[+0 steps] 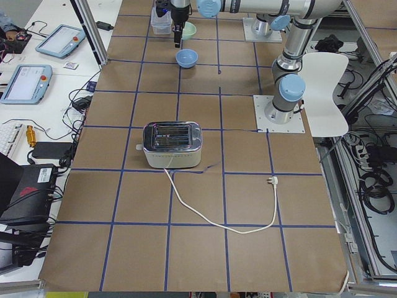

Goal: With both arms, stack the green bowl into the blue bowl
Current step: 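Carry the pale green bowl over the light blue bowl with the right gripper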

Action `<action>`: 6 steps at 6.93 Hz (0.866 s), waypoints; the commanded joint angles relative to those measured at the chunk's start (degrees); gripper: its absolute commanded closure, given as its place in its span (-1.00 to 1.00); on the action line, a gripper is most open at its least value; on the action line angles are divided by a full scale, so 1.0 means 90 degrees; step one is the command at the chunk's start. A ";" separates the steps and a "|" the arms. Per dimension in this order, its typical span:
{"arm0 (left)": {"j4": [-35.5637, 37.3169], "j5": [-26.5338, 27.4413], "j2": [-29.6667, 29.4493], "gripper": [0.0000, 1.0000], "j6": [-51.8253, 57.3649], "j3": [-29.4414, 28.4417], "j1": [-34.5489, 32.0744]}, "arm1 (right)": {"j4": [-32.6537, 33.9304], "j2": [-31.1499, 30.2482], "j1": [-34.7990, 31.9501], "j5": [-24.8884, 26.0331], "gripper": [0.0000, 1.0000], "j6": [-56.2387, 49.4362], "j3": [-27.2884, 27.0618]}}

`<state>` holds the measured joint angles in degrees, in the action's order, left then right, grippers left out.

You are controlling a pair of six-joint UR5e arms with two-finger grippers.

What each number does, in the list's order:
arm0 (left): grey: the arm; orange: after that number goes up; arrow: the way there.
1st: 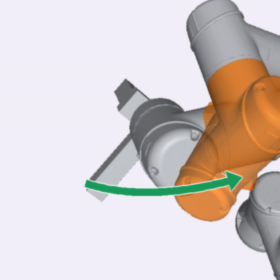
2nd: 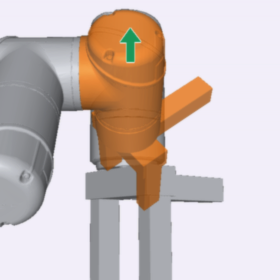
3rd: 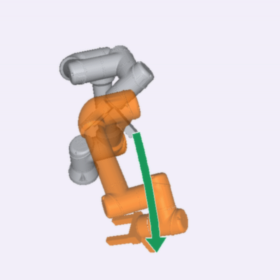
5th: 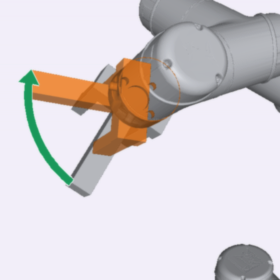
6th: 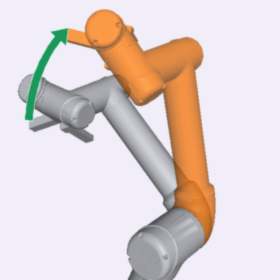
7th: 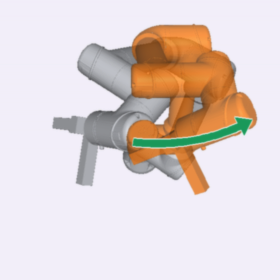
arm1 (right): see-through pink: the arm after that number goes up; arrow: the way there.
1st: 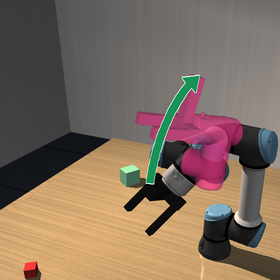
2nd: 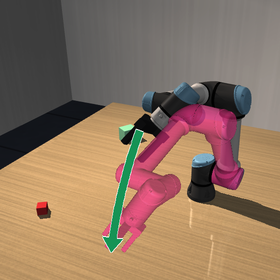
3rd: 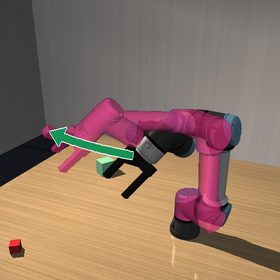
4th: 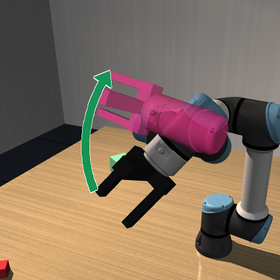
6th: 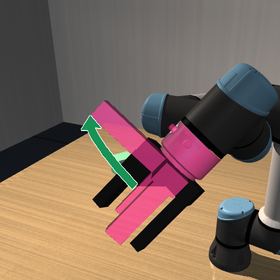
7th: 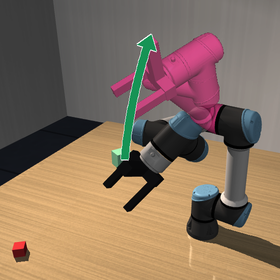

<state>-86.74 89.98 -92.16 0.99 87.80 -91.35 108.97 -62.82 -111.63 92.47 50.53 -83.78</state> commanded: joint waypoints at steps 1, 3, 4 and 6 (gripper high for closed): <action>-0.0030 0.0021 0.0025 -1.00 -0.0002 0.0059 0.0033 | -0.0028 0.0601 -0.0447 -0.0158 1.00 0.0615 0.0567; -0.0079 0.0012 0.0016 -1.00 0.0008 0.0079 0.0043 | -0.0319 0.0622 -0.0468 -0.0235 1.00 0.0626 0.0539; -0.0069 -0.0008 -0.0004 -1.00 0.0008 0.0069 0.0053 | -0.0311 0.0612 -0.0487 -0.0429 1.00 0.0646 0.0549; -0.0099 0.0002 0.0006 -1.00 0.0008 0.0069 0.0062 | -0.0360 0.0651 -0.0507 -0.0587 1.00 0.0773 0.0539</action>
<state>-87.55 89.99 -92.11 1.05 88.43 -90.83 106.09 -57.14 -116.03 87.88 57.11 -78.88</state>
